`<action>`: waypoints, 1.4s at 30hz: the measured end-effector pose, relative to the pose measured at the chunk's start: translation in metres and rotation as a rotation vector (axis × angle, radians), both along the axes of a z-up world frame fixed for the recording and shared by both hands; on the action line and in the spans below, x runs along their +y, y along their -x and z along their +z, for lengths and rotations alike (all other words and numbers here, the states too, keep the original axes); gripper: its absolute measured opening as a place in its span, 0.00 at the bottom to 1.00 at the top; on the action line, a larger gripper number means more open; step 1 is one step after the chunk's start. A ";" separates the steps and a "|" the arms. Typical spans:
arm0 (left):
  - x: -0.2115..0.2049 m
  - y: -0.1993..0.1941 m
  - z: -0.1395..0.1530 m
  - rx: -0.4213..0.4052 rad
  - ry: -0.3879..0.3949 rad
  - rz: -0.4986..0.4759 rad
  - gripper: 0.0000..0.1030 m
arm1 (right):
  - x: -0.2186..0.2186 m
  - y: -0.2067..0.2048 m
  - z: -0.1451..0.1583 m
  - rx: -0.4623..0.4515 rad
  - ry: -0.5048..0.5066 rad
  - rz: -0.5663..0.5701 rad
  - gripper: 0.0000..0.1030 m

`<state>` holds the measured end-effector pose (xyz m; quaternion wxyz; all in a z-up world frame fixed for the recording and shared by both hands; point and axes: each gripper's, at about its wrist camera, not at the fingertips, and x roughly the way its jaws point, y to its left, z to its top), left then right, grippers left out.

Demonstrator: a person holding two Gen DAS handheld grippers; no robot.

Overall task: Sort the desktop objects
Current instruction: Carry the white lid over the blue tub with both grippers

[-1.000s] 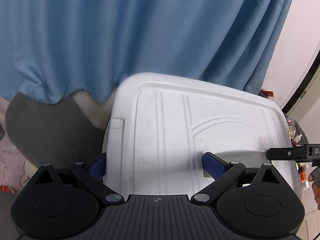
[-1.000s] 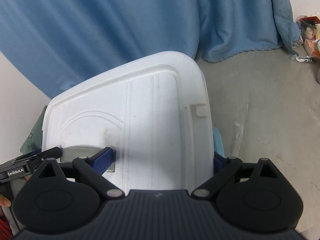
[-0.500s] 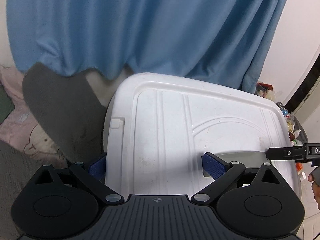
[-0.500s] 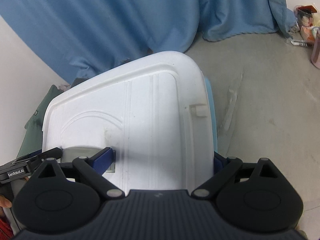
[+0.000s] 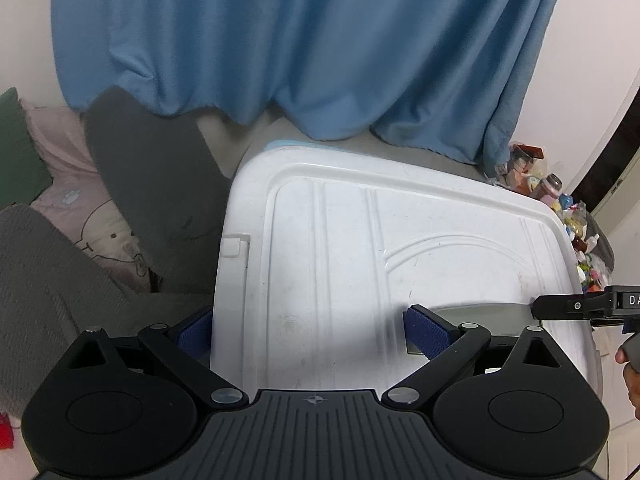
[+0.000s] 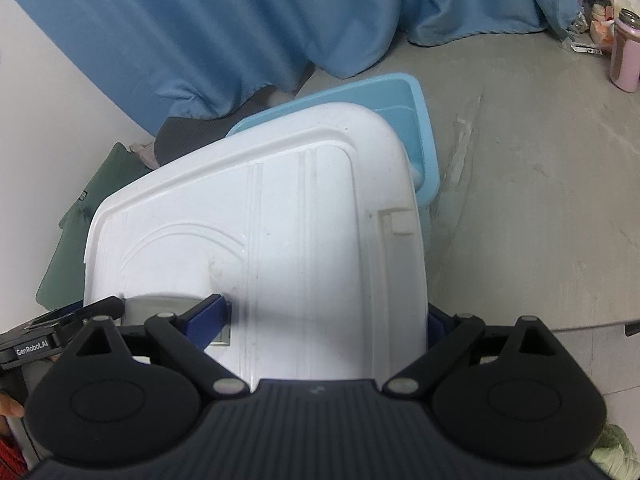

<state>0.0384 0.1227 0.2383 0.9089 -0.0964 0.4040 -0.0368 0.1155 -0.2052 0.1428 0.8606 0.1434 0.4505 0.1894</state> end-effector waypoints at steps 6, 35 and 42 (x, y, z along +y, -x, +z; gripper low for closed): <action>0.009 0.036 -0.014 0.007 0.013 -0.005 0.96 | 0.005 0.031 -0.010 0.008 0.011 -0.012 0.93; 0.021 0.162 -0.042 0.062 0.021 -0.035 0.96 | 0.005 0.132 -0.042 0.049 0.008 -0.055 0.93; 0.024 0.181 -0.050 0.085 0.034 -0.032 0.96 | 0.009 0.142 -0.049 0.065 0.015 -0.057 0.93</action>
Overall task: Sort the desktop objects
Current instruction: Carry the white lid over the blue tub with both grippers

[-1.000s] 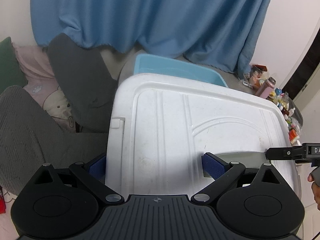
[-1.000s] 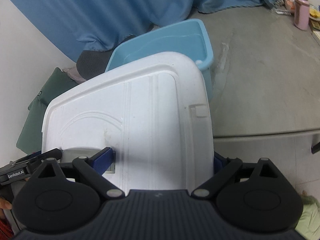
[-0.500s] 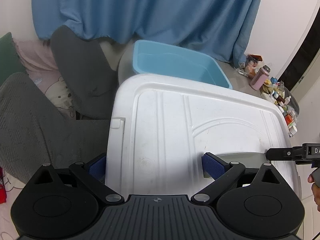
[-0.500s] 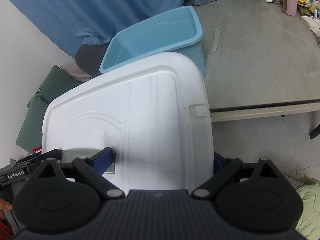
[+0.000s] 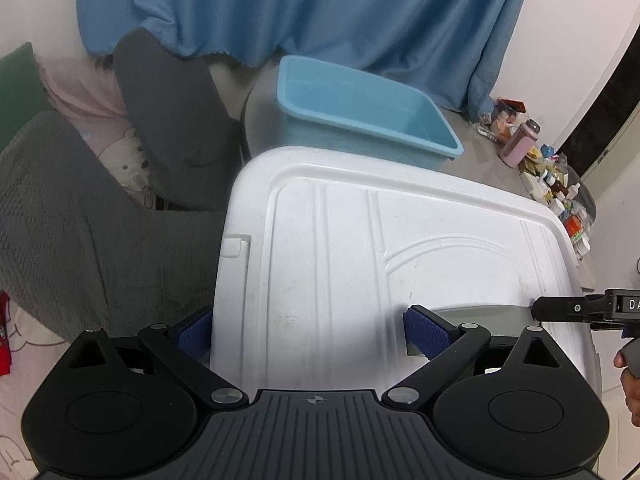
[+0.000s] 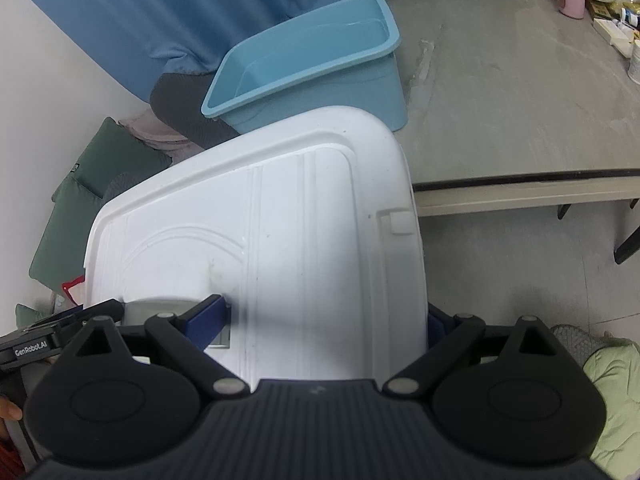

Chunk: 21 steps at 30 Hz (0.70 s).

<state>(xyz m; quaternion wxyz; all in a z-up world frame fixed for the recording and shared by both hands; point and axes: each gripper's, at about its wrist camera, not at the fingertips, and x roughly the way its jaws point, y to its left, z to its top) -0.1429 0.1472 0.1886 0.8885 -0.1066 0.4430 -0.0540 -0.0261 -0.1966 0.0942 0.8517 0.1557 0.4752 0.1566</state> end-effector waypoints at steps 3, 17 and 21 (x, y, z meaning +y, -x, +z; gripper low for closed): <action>0.001 0.005 -0.002 0.004 0.000 -0.002 0.96 | 0.000 0.004 -0.002 0.005 -0.001 -0.001 0.93; 0.004 0.017 -0.002 0.018 0.003 -0.007 0.96 | 0.005 0.012 -0.004 0.014 0.001 -0.003 0.93; 0.007 0.018 -0.002 0.020 0.004 -0.009 0.96 | 0.005 0.012 -0.004 0.015 0.002 -0.003 0.93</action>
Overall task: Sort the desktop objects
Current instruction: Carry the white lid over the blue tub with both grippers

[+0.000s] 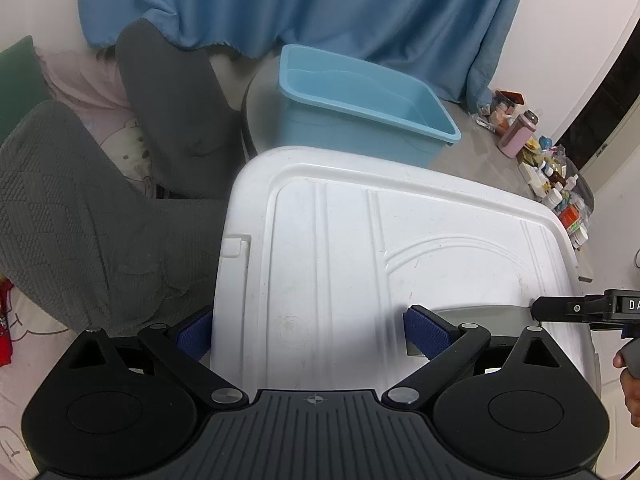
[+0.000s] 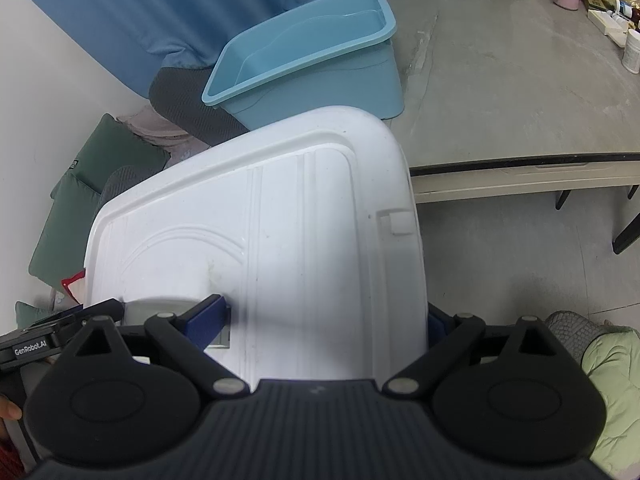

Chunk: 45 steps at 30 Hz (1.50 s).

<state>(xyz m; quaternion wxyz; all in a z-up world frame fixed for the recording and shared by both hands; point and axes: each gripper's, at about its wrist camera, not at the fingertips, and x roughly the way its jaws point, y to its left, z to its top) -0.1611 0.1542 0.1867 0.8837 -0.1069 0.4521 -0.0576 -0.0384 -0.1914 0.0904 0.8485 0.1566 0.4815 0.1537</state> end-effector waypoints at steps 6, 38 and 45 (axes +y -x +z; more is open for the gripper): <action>0.005 -0.001 0.000 -0.002 0.002 -0.001 0.96 | 0.003 0.000 0.001 -0.004 0.003 0.000 0.93; -0.007 -0.079 0.005 0.007 -0.008 0.015 0.96 | -0.009 -0.066 0.007 0.004 -0.003 0.014 0.93; -0.016 -0.118 0.009 0.008 -0.014 0.030 0.96 | -0.017 -0.099 0.010 0.005 -0.006 0.034 0.93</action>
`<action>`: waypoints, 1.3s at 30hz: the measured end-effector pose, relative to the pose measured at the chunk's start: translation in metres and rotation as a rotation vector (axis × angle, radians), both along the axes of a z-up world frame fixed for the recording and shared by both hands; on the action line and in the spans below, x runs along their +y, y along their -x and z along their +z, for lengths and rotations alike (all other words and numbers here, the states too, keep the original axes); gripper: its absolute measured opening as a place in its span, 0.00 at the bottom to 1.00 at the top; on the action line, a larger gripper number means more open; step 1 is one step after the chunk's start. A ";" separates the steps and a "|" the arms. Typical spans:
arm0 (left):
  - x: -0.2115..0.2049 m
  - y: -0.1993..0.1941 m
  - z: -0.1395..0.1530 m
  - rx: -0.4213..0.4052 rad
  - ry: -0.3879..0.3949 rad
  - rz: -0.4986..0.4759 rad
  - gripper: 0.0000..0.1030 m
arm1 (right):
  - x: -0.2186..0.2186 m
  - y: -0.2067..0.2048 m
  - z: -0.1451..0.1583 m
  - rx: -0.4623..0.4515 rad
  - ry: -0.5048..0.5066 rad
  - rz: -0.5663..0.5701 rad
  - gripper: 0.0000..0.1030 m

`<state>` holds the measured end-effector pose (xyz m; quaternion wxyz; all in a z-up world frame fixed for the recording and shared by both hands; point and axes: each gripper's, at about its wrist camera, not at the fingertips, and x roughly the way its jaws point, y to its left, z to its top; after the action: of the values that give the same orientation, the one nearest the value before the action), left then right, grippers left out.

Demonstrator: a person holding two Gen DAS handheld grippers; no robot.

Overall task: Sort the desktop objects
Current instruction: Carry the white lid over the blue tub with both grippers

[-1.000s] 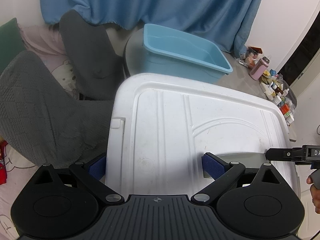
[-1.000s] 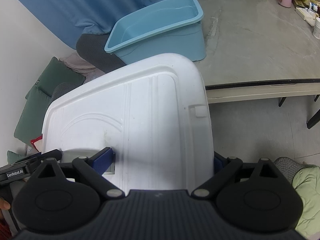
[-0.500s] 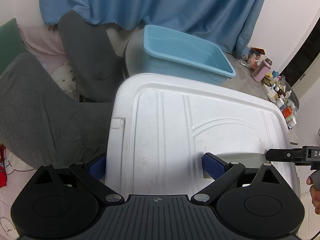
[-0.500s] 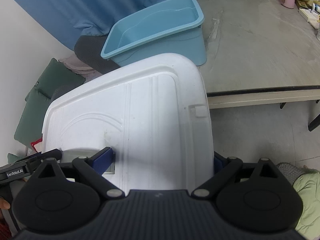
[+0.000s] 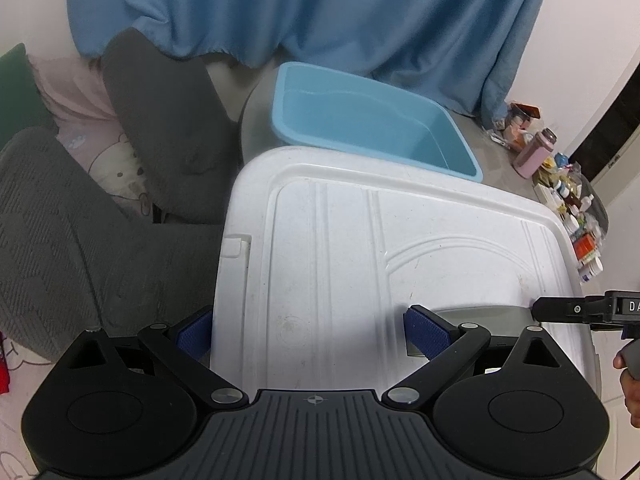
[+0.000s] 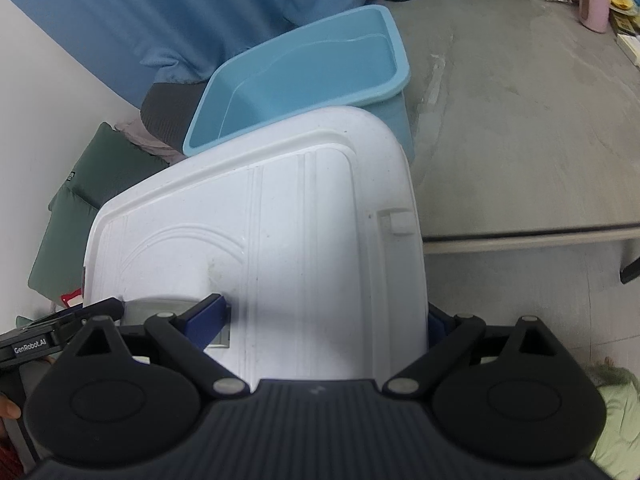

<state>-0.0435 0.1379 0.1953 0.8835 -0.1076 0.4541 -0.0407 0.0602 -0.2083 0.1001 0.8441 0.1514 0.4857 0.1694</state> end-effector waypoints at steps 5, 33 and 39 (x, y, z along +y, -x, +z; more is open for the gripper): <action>-0.009 -0.025 0.002 -0.004 -0.006 0.014 0.96 | -0.007 -0.020 0.002 0.000 -0.004 0.013 0.93; -0.009 -0.132 0.011 -0.007 -0.007 0.015 0.96 | -0.007 -0.106 0.025 0.003 -0.009 0.004 0.93; -0.002 -0.163 0.014 -0.013 -0.007 -0.012 0.96 | -0.002 -0.125 0.029 -0.007 -0.012 -0.025 0.93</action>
<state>0.1196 0.1354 0.2089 0.8866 -0.1013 0.4491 -0.0452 0.1855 -0.2107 0.1288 0.8470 0.1620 0.4796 0.1624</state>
